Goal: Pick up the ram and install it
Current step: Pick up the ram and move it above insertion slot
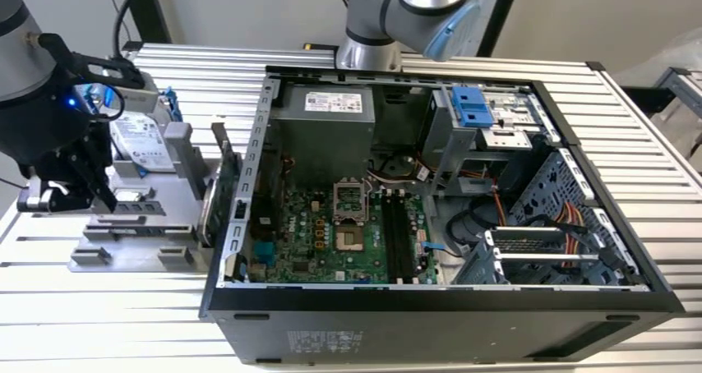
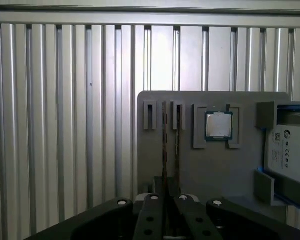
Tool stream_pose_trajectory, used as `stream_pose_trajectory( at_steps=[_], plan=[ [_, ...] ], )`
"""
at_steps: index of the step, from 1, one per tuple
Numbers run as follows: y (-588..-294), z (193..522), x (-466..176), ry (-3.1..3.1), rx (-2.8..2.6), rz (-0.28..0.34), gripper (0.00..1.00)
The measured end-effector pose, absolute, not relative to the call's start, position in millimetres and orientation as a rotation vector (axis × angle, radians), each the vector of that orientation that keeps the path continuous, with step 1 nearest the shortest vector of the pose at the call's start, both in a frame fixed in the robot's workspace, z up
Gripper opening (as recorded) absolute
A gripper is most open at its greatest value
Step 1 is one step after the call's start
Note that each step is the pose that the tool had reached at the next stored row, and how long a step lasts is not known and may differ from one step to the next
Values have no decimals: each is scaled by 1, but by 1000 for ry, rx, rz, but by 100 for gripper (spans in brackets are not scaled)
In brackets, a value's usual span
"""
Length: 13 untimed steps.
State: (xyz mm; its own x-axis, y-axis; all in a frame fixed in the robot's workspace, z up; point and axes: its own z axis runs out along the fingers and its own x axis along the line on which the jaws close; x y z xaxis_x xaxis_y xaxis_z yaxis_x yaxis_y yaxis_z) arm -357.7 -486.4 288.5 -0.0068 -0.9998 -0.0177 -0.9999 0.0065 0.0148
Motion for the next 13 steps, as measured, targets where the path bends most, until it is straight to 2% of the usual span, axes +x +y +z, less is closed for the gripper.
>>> stream_pose_trajectory(
  at_steps=[13],
  plan=[
    [-486,300,-358,2227,-2213,36,0]
  ],
)
